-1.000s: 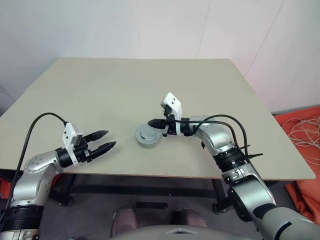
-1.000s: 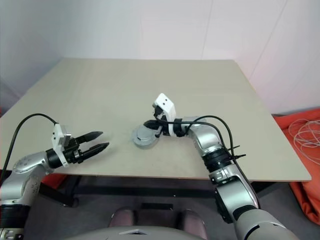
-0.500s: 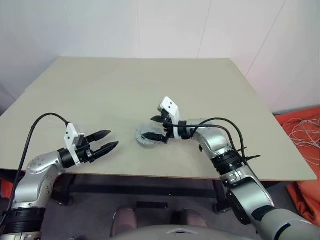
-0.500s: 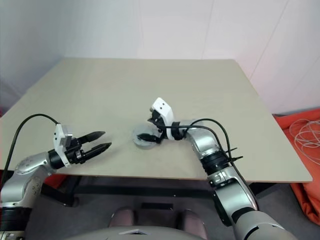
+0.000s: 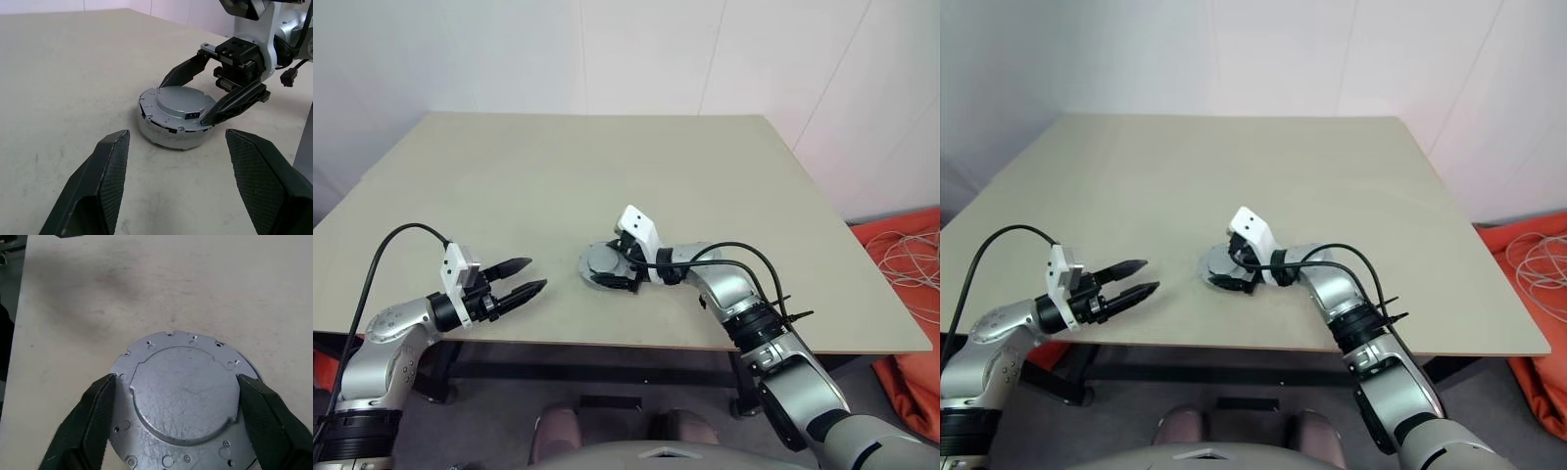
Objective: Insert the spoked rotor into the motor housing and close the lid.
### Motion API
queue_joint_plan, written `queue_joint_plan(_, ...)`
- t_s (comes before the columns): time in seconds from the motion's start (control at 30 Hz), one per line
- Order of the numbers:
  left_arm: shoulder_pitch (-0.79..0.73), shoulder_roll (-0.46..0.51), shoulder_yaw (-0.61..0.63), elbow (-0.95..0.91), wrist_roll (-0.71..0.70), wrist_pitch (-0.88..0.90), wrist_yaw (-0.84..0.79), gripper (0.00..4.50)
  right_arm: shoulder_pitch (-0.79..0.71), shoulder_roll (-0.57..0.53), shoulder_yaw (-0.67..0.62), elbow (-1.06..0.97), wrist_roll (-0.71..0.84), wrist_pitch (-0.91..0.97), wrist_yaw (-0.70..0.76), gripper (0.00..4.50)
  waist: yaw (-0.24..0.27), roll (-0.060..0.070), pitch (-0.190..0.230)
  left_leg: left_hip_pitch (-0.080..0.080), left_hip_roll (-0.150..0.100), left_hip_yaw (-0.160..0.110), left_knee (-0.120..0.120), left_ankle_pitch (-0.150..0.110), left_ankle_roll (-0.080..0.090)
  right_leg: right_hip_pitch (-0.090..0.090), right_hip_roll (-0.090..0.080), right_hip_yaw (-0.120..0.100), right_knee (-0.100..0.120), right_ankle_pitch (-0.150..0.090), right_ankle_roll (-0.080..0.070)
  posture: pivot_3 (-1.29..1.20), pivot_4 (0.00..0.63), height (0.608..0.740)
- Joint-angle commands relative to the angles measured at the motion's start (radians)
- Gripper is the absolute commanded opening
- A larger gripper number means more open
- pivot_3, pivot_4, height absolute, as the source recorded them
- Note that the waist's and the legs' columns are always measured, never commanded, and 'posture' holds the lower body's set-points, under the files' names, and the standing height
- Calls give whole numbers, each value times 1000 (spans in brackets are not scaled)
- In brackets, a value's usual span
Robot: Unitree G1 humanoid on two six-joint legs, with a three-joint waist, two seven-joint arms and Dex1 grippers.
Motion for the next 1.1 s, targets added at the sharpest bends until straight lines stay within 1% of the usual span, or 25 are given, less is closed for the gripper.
queue_joint_plan(0.03, -18, 12, 17, -26, -13, -8, -2, 3340, -17, 11, -14, -10, 4, -2, -10, 3189, 0, 0, 0, 0, 0, 0, 0, 0, 0, 0, 0, 0, 0, 0, 0, 0, 0, 740)
queue_joint_plan(0.47, -47, 4, 0, -8, -1, -14, -6, 3340, -29, 32, -68, -37, 28, -7, -52, 3149, 0, 0, 0, 0, 0, 0, 0, 0, 0, -1, 0, 0, 0, 0, 0, 0, 0, 740)
queue_joint_plan(0.67, -48, 3, -3, -8, -1, -15, -4, 3340, -34, 19, -52, -16, -2, -20, -64, 3149, 0, 0, 0, -1, 0, 0, -1, 0, 0, -1, 0, 0, 0, 0, 0, 0, 0, 740)
queue_joint_plan(1.1, -45, 10, 8, -7, -2, -15, 1, 3340, -22, 10, -23, 8, -31, -16, -44, 3149, 1, 0, 0, -1, 0, 0, -1, 0, 0, -1, 0, 0, 0, 0, 0, 0, 0, 740)
